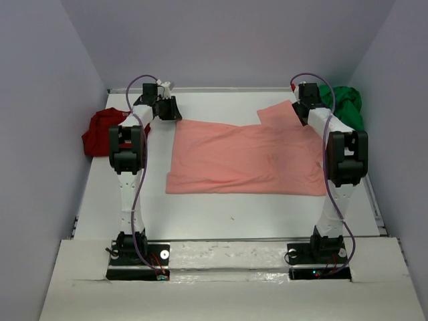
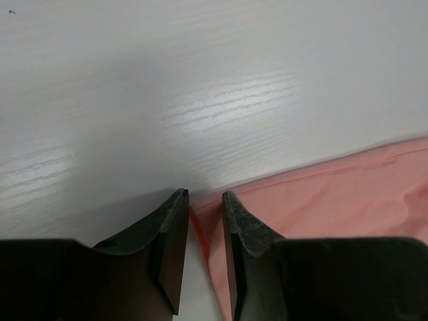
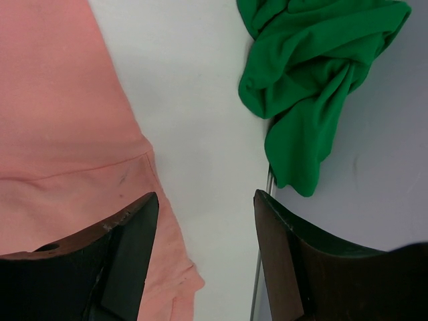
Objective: Fold and stack the t-shirts
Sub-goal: Fold the tshirt
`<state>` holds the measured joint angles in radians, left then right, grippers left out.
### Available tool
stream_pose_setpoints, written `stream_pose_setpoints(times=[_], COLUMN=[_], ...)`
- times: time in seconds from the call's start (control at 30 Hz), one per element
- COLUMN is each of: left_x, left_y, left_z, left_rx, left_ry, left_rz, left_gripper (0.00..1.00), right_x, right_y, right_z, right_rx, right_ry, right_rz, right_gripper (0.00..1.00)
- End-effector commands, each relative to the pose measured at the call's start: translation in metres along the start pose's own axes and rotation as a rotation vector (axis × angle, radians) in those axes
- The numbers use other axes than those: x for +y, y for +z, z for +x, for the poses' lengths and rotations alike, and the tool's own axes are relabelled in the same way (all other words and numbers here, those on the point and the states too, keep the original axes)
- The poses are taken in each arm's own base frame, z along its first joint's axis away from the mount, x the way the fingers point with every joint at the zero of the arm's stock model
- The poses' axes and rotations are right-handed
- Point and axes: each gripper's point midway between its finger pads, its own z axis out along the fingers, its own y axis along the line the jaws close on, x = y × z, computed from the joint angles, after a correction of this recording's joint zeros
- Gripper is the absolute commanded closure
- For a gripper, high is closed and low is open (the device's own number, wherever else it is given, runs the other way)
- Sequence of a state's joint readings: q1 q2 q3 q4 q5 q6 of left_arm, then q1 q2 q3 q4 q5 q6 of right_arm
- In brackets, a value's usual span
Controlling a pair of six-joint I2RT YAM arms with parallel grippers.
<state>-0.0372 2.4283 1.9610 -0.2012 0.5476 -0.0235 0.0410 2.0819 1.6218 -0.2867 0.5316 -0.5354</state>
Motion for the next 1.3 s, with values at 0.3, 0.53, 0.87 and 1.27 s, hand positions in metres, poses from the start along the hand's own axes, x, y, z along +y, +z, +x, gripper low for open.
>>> stream_pose_setpoints(times=[0.3,0.53,0.87,1.27], left_x=[-0.005,-0.004,-0.001,-0.033], left_y=[-0.019,-0.022,-0.024,-0.038], left_z=[-0.023,-0.018,0.003,-0.020], left_rx=[-0.029,-0.008,0.046,-0.039], left_ry=[0.031,0.049,0.055,0.118], left_rz=[-0.038,-0.041,-0.043,0.061], left_gripper=[0.64,0.64,1.00,1.00], right_x=[-0.021,-0.020,-0.015,0.005], right_y=[-0.017,-0.015,-0.010,0.000], right_z=[-0.012,-0.009,-0.003,0.008], right_rx=[-0.039,-0.030,-0.009,0.031], right_ry=[0.011,-0.004,-0.022,0.000], right_rz=[0.048,0.049,0.047,-0.036], right_gripper=[0.36,0.35,0.34,0.35])
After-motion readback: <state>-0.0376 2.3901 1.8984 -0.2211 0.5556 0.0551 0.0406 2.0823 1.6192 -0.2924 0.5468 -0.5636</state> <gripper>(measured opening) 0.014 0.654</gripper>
